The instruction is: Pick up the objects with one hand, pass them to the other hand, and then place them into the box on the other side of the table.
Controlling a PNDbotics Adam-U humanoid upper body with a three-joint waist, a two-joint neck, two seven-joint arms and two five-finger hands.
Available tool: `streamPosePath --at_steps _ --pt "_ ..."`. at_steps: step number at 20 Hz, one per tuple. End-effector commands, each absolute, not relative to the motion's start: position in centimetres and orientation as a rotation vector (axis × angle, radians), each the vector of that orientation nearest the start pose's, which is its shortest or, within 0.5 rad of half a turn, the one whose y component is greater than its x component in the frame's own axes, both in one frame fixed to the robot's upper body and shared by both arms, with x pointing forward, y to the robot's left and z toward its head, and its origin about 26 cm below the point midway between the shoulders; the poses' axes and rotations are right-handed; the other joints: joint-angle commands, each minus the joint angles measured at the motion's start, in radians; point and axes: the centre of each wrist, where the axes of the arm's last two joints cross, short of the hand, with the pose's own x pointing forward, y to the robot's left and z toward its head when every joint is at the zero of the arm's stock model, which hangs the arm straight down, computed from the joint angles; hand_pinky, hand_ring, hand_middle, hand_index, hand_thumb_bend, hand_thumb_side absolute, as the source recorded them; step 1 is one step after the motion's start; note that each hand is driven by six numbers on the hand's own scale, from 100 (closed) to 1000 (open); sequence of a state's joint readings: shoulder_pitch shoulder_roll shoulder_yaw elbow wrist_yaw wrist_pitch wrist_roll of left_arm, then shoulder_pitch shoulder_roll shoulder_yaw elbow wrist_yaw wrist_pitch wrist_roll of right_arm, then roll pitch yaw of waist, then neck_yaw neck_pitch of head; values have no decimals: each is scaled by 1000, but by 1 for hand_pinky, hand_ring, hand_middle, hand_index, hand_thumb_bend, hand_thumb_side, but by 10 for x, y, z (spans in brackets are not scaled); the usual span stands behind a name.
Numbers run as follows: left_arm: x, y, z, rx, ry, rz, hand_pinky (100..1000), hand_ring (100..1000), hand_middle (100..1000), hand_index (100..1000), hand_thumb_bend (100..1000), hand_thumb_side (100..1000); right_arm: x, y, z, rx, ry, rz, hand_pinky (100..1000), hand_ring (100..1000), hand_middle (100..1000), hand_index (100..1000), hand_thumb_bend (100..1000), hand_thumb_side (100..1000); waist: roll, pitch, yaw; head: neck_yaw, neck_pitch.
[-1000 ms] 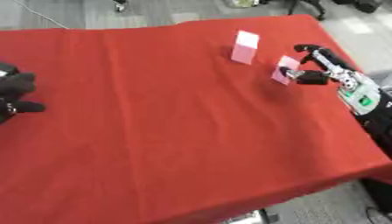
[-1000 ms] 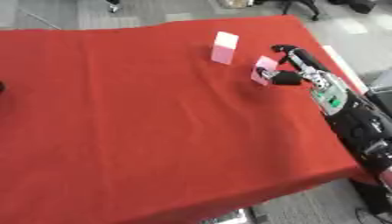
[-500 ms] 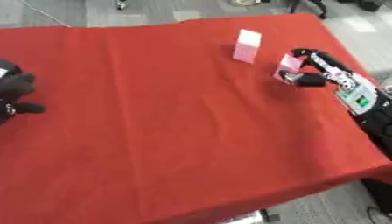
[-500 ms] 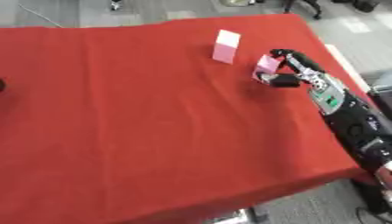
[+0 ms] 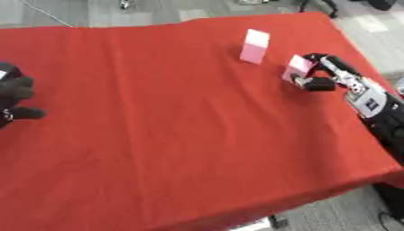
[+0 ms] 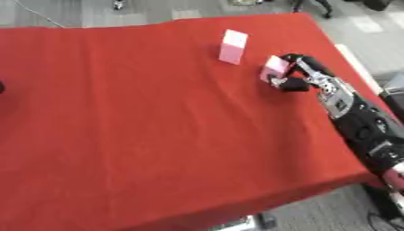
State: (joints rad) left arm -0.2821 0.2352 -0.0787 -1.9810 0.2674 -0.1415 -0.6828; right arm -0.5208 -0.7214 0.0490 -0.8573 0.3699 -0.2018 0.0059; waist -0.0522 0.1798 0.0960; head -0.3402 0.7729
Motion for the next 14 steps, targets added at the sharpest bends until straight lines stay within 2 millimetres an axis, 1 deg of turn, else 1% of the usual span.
streamPosePath --at_steps 1,2,3,4,5,6,7,8,9,10,11,12,14 --pt "298 226 187 -625 -2229 -1009 820 994 819 919 100 692 374 -482 101 -963 -1406 751 839 541 489 701 217 431 1 -13 -3 -3 -3" --pt "298 226 187 -625 -2228 -1007 822 995 820 919 100 690 375 -481 103 -984 -1427 744 810 458 397 545 161 465 2 -13 -5 -1 -3" --pt "298 226 187 -625 -2227 -1005 822 996 821 920 100 689 375 -479 105 -1006 -1453 738 802 435 370 517 145 379 3 -14 -6 1 -3" --pt "298 227 187 -622 -2226 -1002 822 996 819 919 100 691 374 -476 109 -1032 -1490 732 783 386 322 466 121 358 4 -15 -8 5 -3" --pt "298 227 187 -618 -2224 -998 822 996 819 919 100 691 374 -472 113 -1055 -1526 724 783 386 322 466 121 358 5 -16 -10 8 -3" --pt "298 228 186 -612 -2220 -992 821 996 817 918 100 692 374 -466 119 -1075 -1578 717 764 345 283 425 100 324 6 -17 -13 13 -3" --pt "298 229 186 -605 -2217 -984 820 996 817 917 100 692 374 -458 125 -1092 -1635 709 749 325 267 399 188 542 6 -18 -16 18 -3" --pt "298 230 186 -598 -2213 -977 820 997 817 916 100 688 374 -447 132 -1100 -1705 700 739 320 253 391 100 289 7 -20 -19 25 -3" --pt "298 231 186 -590 -2210 -971 820 997 817 916 100 688 373 -435 138 -1102 -1767 691 738 319 252 390 100 286 7 -21 -22 30 -3" --pt "298 232 186 -577 -2206 -966 820 1000 818 916 100 688 372 -420 146 -1096 -1847 685 728 322 245 381 100 260 8 -22 -25 37 -3" --pt "297 234 186 -558 -2202 -961 820 1000 819 916 100 688 370 -402 155 -1083 -1926 680 728 325 246 382 100 258 8 -23 -29 44 -3" --pt "297 236 186 -531 -2198 -956 820 997 821 916 100 684 365 -382 164 -1061 -2013 680 728 336 250 385 100 248 8 -24 -32 50 -3" --pt "297 240 186 -459 -2195 -952 820 969 821 915 100 675 351 -338 183 -990 -2177 680 726 357 259 391 100 234 8 -28 -39 61 -3"
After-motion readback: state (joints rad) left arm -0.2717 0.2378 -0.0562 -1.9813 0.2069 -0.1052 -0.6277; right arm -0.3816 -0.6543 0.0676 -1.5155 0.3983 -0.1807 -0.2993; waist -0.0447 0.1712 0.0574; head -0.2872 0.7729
